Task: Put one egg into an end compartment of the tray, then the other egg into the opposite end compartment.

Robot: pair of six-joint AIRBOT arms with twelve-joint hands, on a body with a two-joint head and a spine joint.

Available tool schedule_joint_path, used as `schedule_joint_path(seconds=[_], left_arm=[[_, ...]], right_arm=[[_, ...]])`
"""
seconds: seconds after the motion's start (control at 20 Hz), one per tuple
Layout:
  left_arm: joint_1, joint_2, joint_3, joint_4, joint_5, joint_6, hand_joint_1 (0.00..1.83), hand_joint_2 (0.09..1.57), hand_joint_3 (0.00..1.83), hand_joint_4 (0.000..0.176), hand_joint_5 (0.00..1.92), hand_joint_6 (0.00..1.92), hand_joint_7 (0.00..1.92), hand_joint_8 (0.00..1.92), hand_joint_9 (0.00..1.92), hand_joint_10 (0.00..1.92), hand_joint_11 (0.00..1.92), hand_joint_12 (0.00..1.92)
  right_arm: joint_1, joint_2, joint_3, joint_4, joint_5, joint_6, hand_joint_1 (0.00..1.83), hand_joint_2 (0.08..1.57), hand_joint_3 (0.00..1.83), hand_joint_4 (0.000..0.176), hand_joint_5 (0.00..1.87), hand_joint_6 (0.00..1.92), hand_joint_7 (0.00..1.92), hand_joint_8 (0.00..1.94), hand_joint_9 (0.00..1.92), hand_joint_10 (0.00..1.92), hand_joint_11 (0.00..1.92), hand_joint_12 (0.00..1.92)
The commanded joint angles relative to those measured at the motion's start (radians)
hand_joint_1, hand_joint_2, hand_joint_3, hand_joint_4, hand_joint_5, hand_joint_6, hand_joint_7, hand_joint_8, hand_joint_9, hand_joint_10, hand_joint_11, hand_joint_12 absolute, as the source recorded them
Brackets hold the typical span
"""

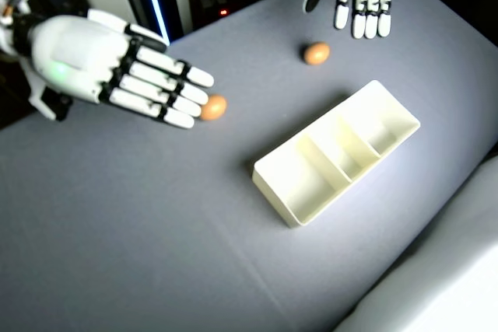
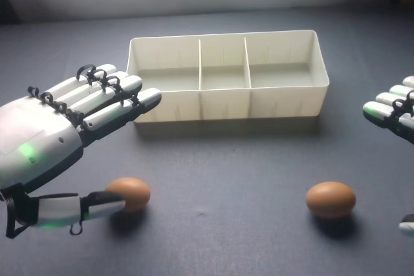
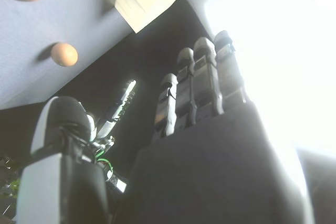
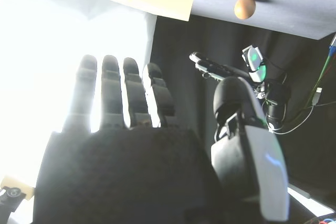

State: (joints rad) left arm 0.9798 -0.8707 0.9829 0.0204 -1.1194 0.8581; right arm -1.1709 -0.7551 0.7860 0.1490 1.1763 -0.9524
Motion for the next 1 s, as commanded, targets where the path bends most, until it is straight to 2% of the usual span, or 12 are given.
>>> schedule_joint_path(seconds=[0.0, 0.2, 0.25, 0.3, 0.35, 0.4, 0.45, 0.6, 0.7, 0.75, 0.9, 0.95], left_arm=[[-0.008, -0.004, 0.004, -0.007, -0.111, -0.006, 0.71, 1.03, 0.02, 0.091, 0.00, 0.00, 0.00, 0.00, 0.00, 0.00, 0.00, 0.00], [-0.008, -0.014, 0.013, -0.002, -0.085, -0.035, 0.66, 1.02, 0.01, 0.101, 0.00, 0.00, 0.00, 0.00, 0.00, 0.00, 0.00, 0.00], [-0.007, -0.019, 0.019, 0.014, -0.059, -0.054, 0.69, 1.04, 0.02, 0.074, 0.00, 0.00, 0.00, 0.00, 0.00, 0.00, 0.00, 0.00], [-0.008, -0.023, 0.022, 0.021, -0.039, -0.059, 0.68, 1.06, 0.02, 0.058, 0.00, 0.00, 0.00, 0.00, 0.02, 0.01, 0.05, 0.02], [-0.008, -0.028, 0.026, 0.028, -0.021, -0.061, 0.64, 1.08, 0.03, 0.070, 0.00, 0.00, 0.00, 0.00, 0.02, 0.01, 0.01, 0.01], [-0.009, -0.034, 0.033, 0.030, 0.003, -0.062, 0.62, 1.09, 0.03, 0.068, 0.00, 0.00, 0.00, 0.00, 0.04, 0.02, 0.02, 0.02], [-0.010, -0.039, 0.038, 0.030, 0.019, -0.063, 0.66, 1.10, 0.03, 0.054, 0.00, 0.00, 0.00, 0.00, 0.01, 0.00, 0.03, 0.02], [-0.022, -0.066, 0.062, 0.030, 0.085, -0.064, 0.76, 1.13, 0.00, 0.046, 0.00, 0.00, 0.02, 0.00, 0.05, 0.01, 0.00, 1.04], [-0.028, -0.083, 0.074, 0.032, 0.123, -0.064, 0.82, 1.12, 0.00, 0.076, 0.00, 0.00, 0.06, 0.01, 0.11, 0.06, 0.00, 1.49], [-0.031, -0.093, 0.082, 0.032, 0.140, -0.065, 0.84, 1.10, 0.00, 0.070, 0.01, 0.00, 0.10, 0.00, 0.02, 0.38, 0.00, 1.65], [-0.042, -0.119, 0.106, 0.032, 0.187, -0.067, 0.89, 1.10, 0.00, 0.049, 0.09, 0.03, 0.18, 0.03, 0.00, 0.62, 0.00, 1.72], [-0.046, -0.125, 0.114, 0.032, 0.202, -0.067, 0.94, 1.09, 0.00, 0.015, 0.16, 0.07, 0.23, 0.04, 0.00, 0.72, 0.00, 1.73]], right_arm=[[-0.001, -0.001, 0.001, 0.007, 0.118, 0.003, 0.58, 1.00, 0.08, 0.000, 0.00, 0.00, 0.00, 0.00, 0.00, 0.00, 0.00, 0.00], [-0.010, -0.007, 0.001, 0.018, 0.121, 0.003, 0.56, 1.03, 0.08, 0.000, 0.00, 0.00, 0.00, 0.00, 0.00, 0.00, 0.00, 0.00], [-0.011, -0.008, 0.001, 0.020, 0.122, 0.003, 0.55, 1.04, 0.08, 0.000, 0.00, 0.00, 0.00, 0.00, 0.00, 0.00, 0.00, 0.00], [-0.011, -0.009, 0.002, 0.021, 0.122, 0.003, 0.54, 1.05, 0.08, 0.000, 0.00, 0.00, 0.00, 0.00, 0.00, 0.00, 0.00, 0.00], [-0.011, -0.011, 0.003, 0.022, 0.123, 0.003, 0.51, 1.05, 0.08, 0.000, 0.00, 0.00, 0.00, 0.00, 0.00, 0.00, 0.00, 0.00], [-0.011, -0.015, 0.003, 0.023, 0.125, 0.003, 0.51, 1.06, 0.08, 0.000, 0.00, 0.00, 0.00, 0.00, 0.00, 0.00, 0.00, 0.00], [-0.011, -0.020, 0.004, 0.024, 0.127, 0.003, 0.51, 1.06, 0.08, 0.000, 0.00, 0.00, 0.00, 0.00, 0.00, 0.00, 0.00, 0.00], [-0.011, -0.028, 0.006, 0.028, 0.133, 0.006, 0.53, 1.06, 0.07, 0.000, 0.00, 0.00, 0.00, 0.00, 0.00, 0.00, 0.00, 0.00], [-0.010, -0.033, 0.011, 0.030, 0.136, 0.013, 0.55, 1.08, 0.07, 0.000, 0.00, 0.00, 0.00, 0.00, 0.00, 0.00, 0.00, 0.00], [-0.010, -0.035, 0.013, 0.030, 0.137, 0.016, 0.54, 1.08, 0.07, 0.000, 0.00, 0.00, 0.00, 0.00, 0.00, 0.00, 0.00, 0.00], [-0.010, -0.037, 0.013, 0.031, 0.139, 0.020, 0.58, 1.10, 0.06, 0.000, 0.00, 0.00, 0.00, 0.00, 0.00, 0.00, 0.00, 0.00], [-0.010, -0.037, 0.013, 0.031, 0.140, 0.022, 0.58, 1.10, 0.06, 0.000, 0.00, 0.00, 0.00, 0.00, 0.00, 0.00, 0.00, 0.00]])
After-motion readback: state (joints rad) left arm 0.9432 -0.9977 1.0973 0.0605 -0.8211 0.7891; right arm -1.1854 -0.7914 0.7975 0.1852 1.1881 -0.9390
